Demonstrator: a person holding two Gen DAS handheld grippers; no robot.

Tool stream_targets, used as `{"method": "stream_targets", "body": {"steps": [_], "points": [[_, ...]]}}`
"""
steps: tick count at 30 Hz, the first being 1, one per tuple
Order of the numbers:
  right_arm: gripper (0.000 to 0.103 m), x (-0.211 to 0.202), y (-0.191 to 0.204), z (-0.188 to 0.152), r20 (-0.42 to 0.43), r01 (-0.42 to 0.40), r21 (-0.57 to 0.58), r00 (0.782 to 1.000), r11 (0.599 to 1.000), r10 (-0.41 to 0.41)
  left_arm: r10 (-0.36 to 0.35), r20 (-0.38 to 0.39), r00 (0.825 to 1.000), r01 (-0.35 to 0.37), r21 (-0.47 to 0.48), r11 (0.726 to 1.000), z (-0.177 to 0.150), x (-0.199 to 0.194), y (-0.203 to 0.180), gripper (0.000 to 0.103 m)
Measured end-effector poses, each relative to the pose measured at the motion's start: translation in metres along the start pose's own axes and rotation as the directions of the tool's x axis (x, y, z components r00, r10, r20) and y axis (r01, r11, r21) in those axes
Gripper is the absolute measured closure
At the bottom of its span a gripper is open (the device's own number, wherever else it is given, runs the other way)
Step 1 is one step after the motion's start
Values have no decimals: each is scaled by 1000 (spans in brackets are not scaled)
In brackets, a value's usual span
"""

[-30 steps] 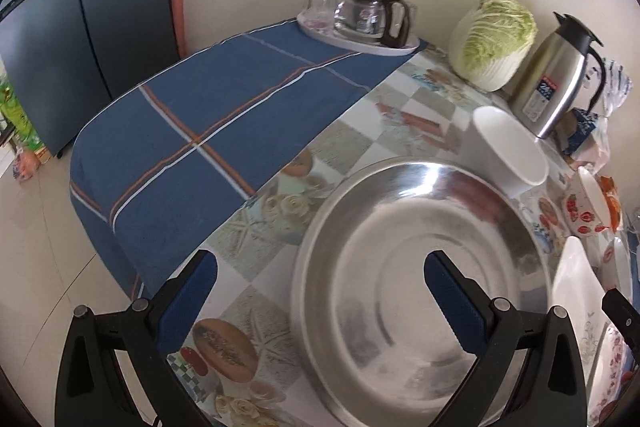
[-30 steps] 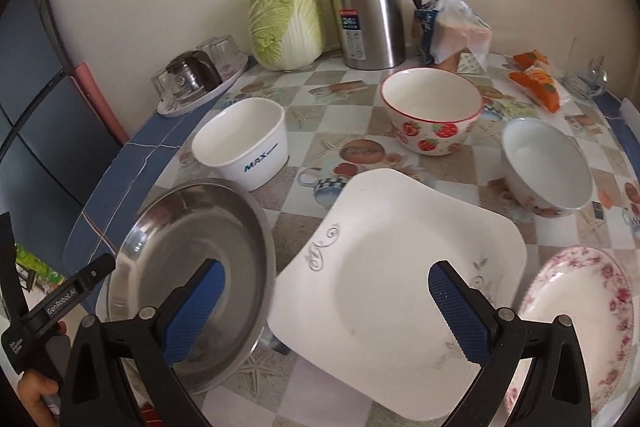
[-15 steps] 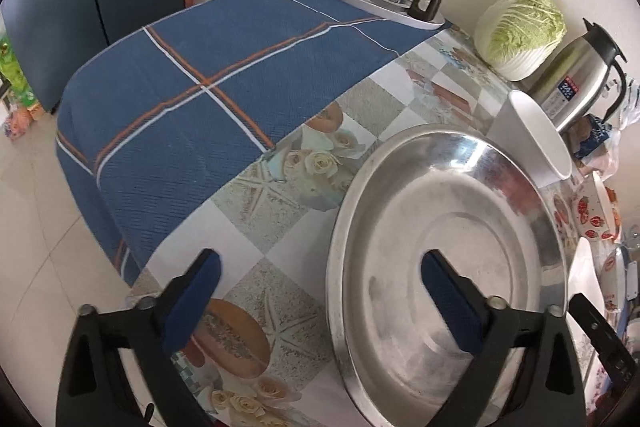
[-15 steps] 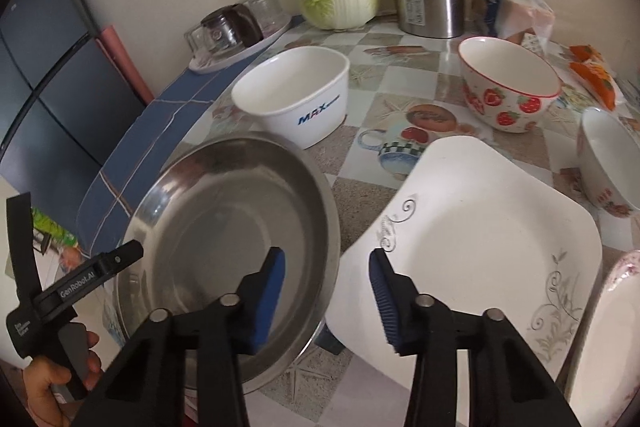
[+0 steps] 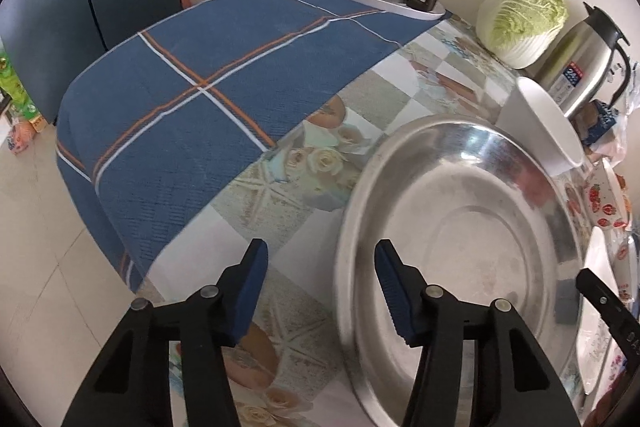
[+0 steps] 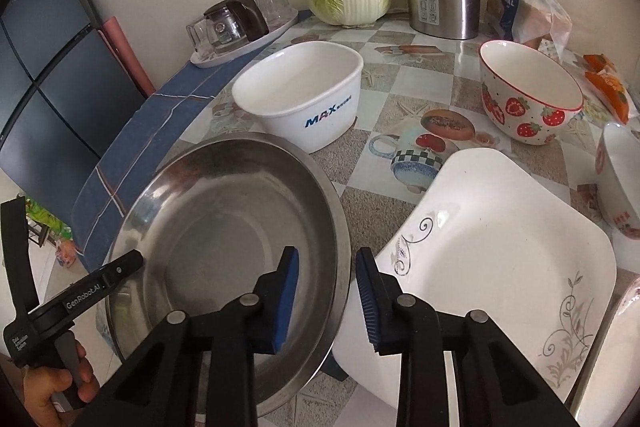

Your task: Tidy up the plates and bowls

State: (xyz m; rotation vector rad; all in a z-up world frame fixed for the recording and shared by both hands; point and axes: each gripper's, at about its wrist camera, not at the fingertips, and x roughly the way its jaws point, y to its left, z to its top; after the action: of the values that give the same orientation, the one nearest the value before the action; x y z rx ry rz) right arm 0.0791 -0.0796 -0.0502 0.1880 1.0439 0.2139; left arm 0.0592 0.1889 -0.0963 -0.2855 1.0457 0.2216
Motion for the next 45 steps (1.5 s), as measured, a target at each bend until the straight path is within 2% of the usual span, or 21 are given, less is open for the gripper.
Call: {"method": "stream_targets", "body": {"steps": [6,13,15,17,18,19,22,31,37,45], "points": [[75,3,10,-2,-13,-43,-32,999,999,42,25,10,1000,-25,-39,999,4,0,15,46],[78,18,21,-8,-75,-59,-69,996,996,54,45,25,999,-43,-57,997,4,-1,28,46],[82,20,22,-9,-88,-63,-79,995,995,56,43,26,999,-42,-53,998,3,-2,28,46],[84,19,24,-9,-88,-58,-88,995,994,50,30,23,999,-28,-51,998,3,-3,28,54],[85,18,25,-9,-85,-60,-93,995,994,52,6,24,1000,-5,-54,999,3,-5,28,66],[87,15,26,-8,-79,-65,-98,995,993,58,-17,19,1000,18,-58,998,3,-6,29,72],[87,8,31,-8,-52,-69,-120,997,990,63,-54,16,998,55,-58,997,3,-10,24,74],[87,-16,35,-6,-5,-91,-142,996,986,91,-30,40,999,32,-35,999,7,-37,17,74],[87,-44,31,1,68,-123,-139,989,983,134,-19,91,996,19,-4,1000,14,-70,7,74],[87,-92,-1,9,203,-124,-72,970,990,137,-43,179,983,27,88,996,31,-117,-44,74]]}}
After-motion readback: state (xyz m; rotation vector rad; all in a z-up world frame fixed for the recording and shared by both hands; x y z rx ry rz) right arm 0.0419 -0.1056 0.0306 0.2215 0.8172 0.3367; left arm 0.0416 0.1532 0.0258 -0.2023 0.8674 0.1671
